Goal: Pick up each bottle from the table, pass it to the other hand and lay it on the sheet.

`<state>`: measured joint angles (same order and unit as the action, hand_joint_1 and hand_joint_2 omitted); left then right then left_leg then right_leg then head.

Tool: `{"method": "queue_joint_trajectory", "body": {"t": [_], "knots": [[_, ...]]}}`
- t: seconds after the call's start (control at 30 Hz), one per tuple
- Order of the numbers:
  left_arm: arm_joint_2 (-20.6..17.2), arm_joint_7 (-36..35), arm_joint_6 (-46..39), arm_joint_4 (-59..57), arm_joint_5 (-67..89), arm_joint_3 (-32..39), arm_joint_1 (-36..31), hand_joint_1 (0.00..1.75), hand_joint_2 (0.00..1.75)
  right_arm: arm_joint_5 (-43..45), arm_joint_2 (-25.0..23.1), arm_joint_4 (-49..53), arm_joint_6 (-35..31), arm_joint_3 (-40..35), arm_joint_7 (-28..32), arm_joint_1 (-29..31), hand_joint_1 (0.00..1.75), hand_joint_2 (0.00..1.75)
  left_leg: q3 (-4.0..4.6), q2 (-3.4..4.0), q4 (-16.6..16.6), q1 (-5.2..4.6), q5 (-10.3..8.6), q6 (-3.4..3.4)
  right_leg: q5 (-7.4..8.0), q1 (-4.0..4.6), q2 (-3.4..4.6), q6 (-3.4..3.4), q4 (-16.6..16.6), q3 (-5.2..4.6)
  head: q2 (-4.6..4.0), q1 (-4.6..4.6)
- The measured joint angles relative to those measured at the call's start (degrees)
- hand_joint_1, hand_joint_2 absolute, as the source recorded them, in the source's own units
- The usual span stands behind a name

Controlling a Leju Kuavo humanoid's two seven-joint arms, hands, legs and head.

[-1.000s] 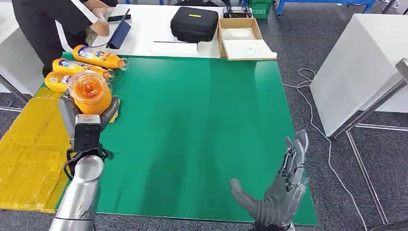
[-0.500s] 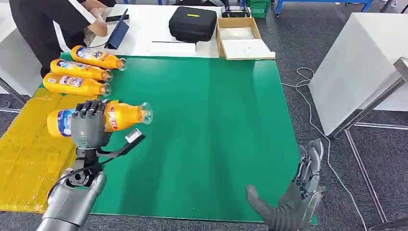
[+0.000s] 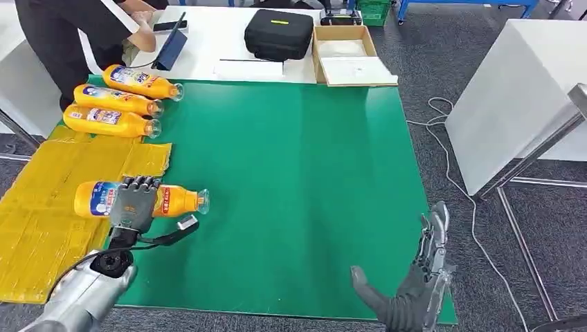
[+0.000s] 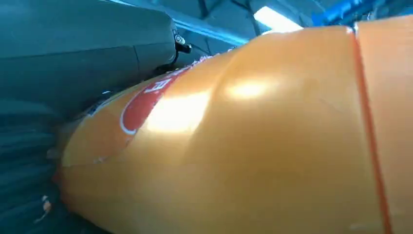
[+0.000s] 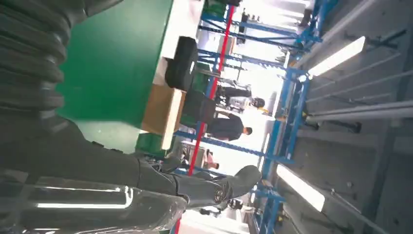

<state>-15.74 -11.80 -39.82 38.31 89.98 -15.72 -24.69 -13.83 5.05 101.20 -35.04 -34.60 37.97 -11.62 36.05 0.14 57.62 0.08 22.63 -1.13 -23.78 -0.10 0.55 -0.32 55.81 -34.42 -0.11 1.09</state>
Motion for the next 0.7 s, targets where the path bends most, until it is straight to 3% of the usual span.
{"method": "queue_joint_trajectory", "body": {"t": [0.3, 0.7], "knots": [[-2.38, -2.40, -0.07, -10.83, -0.74, 3.71, -3.94, 1.75, 1.75, -3.13, 0.00, -0.37, 3.35, 0.11, -2.34, 0.19, 0.00, 1.75, -0.01, 0.00, 0.00, 0.03, -0.01, 0.01, 0.00, 0.02, 0.00, 0.00, 0.01, -0.02, 0.00, -0.02], [-4.90, -1.55, -0.13, -14.77, -2.34, 16.11, -7.52, 1.75, 1.75, -5.18, -1.53, -0.37, 5.60, 1.79, -3.76, 0.22, 0.00, 1.75, 0.00, -0.03, 0.00, 0.05, -0.01, 0.01, 0.00, 0.05, 0.00, 0.00, 0.01, -0.01, 0.00, 0.00]]}}
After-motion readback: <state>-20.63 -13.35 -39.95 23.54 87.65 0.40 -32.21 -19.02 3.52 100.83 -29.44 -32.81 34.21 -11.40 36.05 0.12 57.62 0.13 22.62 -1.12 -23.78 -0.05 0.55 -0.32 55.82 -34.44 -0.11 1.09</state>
